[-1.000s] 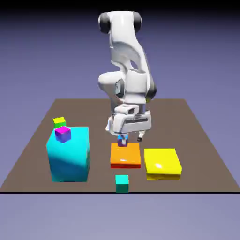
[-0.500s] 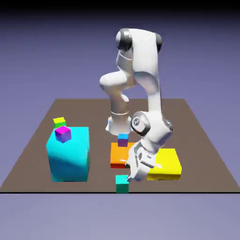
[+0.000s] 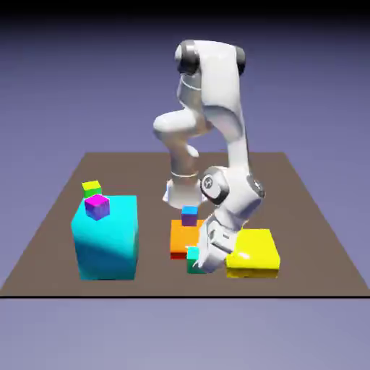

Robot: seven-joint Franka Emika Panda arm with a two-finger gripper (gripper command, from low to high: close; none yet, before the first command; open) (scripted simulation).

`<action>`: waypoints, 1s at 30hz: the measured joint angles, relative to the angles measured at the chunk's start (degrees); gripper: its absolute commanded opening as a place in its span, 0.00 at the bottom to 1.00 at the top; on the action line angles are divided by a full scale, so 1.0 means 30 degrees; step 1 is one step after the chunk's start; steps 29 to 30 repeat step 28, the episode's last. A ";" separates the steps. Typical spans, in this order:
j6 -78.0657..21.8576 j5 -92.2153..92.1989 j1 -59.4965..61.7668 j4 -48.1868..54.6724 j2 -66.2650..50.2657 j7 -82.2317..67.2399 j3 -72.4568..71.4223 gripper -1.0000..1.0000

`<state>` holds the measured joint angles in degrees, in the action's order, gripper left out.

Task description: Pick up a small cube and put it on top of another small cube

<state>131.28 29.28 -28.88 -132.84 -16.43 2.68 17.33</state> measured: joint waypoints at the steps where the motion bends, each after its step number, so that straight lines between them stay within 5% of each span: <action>1: -0.0507 -0.0427 0.0406 -0.0483 0.0692 0.0618 -0.0440 0.00; 16: -0.7951 -0.6629 0.6371 -0.7586 1.0861 0.9735 -0.6894 0.00; 21: -0.4634 -0.5913 0.6701 -0.9384 0.9322 1.0190 -0.6642 0.00; 22: -0.3891 -0.5753 0.6775 -0.9786 0.8977 1.0291 -0.6585 1.00; 30: -0.7203 -0.6412 0.6445 -0.7990 1.0517 0.9857 -0.6838 1.00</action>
